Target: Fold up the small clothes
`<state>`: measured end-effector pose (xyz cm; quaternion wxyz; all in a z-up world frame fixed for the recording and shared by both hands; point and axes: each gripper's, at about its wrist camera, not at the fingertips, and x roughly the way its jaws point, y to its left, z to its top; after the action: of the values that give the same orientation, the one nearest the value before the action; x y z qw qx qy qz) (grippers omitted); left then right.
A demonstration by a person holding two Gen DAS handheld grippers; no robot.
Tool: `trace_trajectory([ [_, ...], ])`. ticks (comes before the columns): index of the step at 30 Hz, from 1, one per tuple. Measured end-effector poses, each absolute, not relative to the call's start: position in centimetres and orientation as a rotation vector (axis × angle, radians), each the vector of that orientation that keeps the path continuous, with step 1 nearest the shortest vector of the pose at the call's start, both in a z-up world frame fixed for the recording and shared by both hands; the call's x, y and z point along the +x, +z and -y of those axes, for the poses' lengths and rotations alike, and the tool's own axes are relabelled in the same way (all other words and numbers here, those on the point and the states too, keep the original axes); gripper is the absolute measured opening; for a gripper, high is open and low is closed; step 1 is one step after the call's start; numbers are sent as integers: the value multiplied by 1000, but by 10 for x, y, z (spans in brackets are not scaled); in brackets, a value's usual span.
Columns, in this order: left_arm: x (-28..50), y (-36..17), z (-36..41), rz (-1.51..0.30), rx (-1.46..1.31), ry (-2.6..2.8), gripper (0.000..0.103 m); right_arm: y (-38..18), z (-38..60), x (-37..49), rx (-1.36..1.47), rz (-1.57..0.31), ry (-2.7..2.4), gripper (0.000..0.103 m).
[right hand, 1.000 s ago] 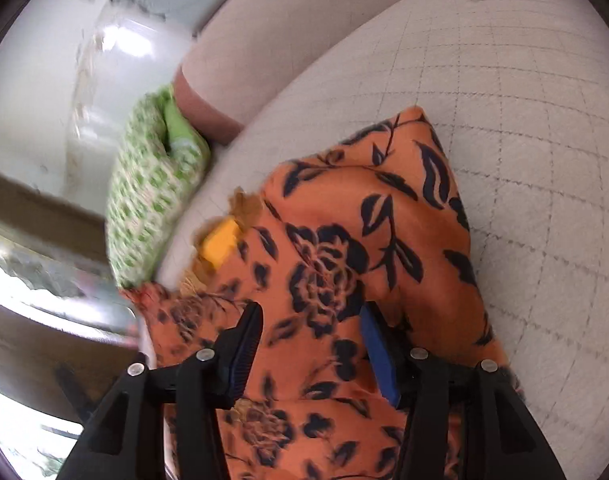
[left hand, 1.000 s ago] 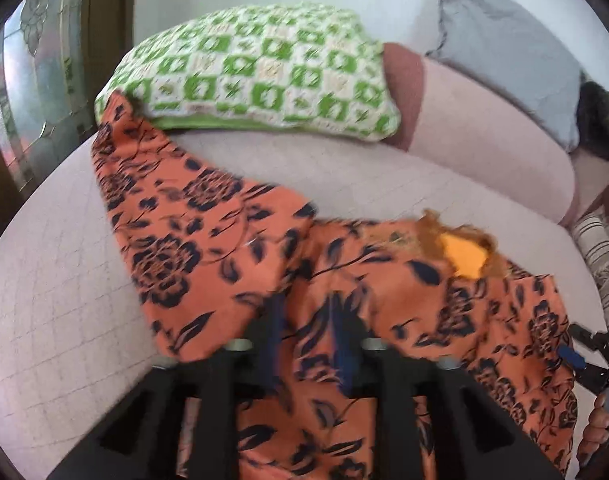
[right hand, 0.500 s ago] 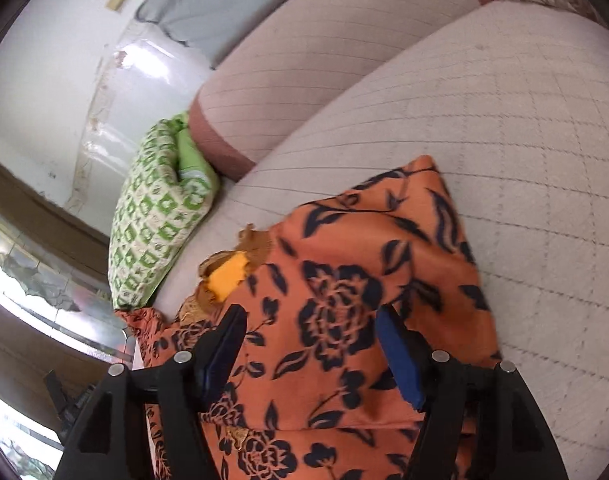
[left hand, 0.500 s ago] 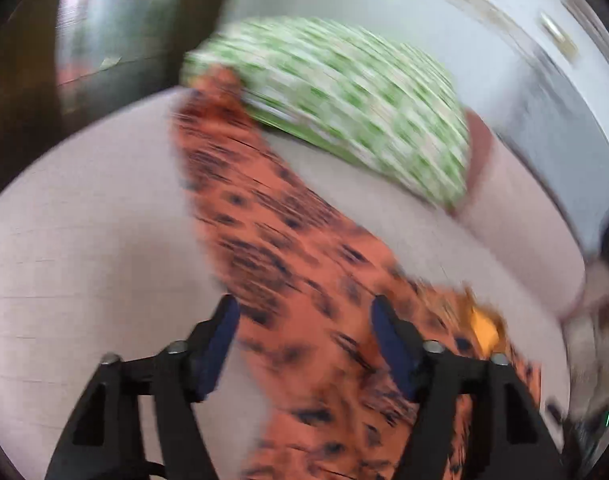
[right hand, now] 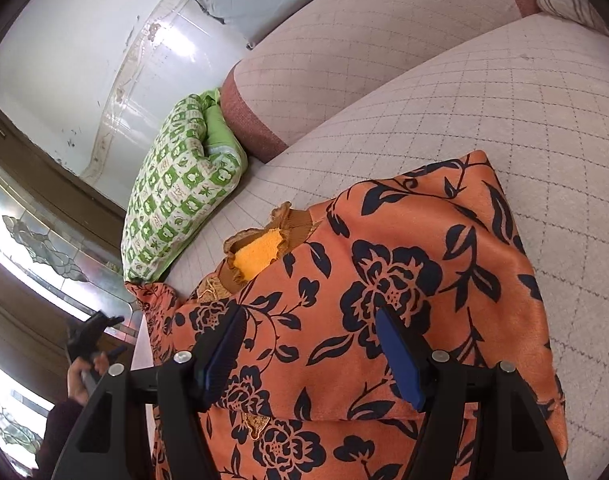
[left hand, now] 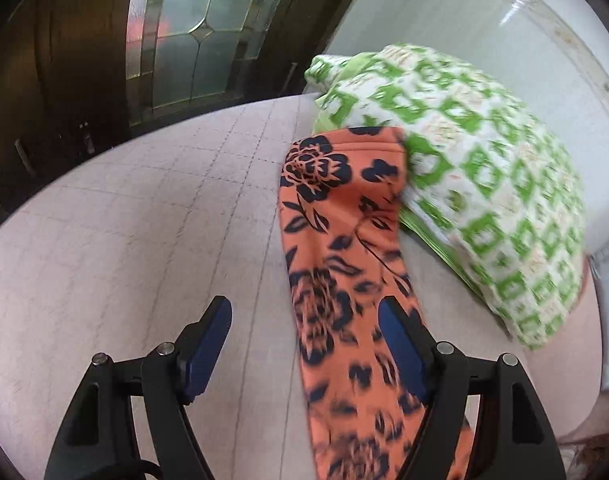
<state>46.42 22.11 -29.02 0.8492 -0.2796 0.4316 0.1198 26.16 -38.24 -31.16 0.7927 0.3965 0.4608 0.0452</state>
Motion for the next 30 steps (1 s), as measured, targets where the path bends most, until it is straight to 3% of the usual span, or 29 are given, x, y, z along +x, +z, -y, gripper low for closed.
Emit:
trace_trajectory([
  [7,489,-321,-224,-887,-604,242,73,-316,376,269,814,-1008,100,71],
  [9,496,-326,-215,-903,-563,196,43,-317,374,269,807,-1016,101,71],
  [11,500,-328,-203,-914,-443,221,31,-318,374,270,804,-1019,100,71],
  [12,501,-328,-200,-911,-419,214,16,-319,374,270,802,-1021,98,71],
  [13,501,-329,-198,-915,-416,201,9,-319,374,270,802,-1022,95,71],
  [20,471,-293,-176,-837,-381,147,7,-313,387,265,827,-977,56,71],
  [30,377,-180,-41,-677,-117,-143,7,-290,424,246,924,-863,-13,71],
])
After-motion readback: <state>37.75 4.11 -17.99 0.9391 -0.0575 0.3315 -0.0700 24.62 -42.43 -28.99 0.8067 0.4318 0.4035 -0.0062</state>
